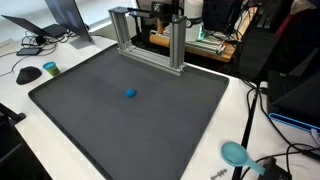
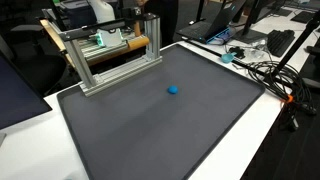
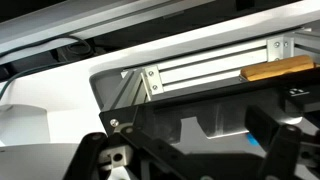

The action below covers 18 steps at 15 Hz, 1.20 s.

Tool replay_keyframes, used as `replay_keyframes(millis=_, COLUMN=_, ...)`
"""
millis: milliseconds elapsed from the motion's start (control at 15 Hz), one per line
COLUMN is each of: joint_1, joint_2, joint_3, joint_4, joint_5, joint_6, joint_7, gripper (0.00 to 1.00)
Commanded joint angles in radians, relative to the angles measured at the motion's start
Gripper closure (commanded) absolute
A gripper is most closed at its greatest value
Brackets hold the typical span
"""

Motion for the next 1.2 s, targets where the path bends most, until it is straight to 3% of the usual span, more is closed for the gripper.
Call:
replay_keyframes(millis=0, joint_1=0.006, joint_2=0.000, joint_3=-0.005, joint_4=0.002, joint_5=-0.003, joint_6=-0.003, joint_7=0.003, gripper=0.00)
replay_keyframes(millis=467, joint_1=0.017, joint_2=-0.010, joint_3=0.005, joint_4=0.009, joint_5=-0.002, joint_6=-0.006, joint_7=-0.004, gripper=0.00)
replay_keyframes(millis=733, joint_1=0.099, joint_2=-0.094, joint_3=0.089, joint_4=0.025, joint_5=0.002, joint_6=0.012, joint_7=-0.018, gripper=0.00)
replay_keyframes(millis=1133, joint_1=0.274, joint_2=-0.131, joint_3=0.184, joint_4=0.036, joint_5=0.061, joint_6=0.024, joint_7=-0.023, gripper=0.00)
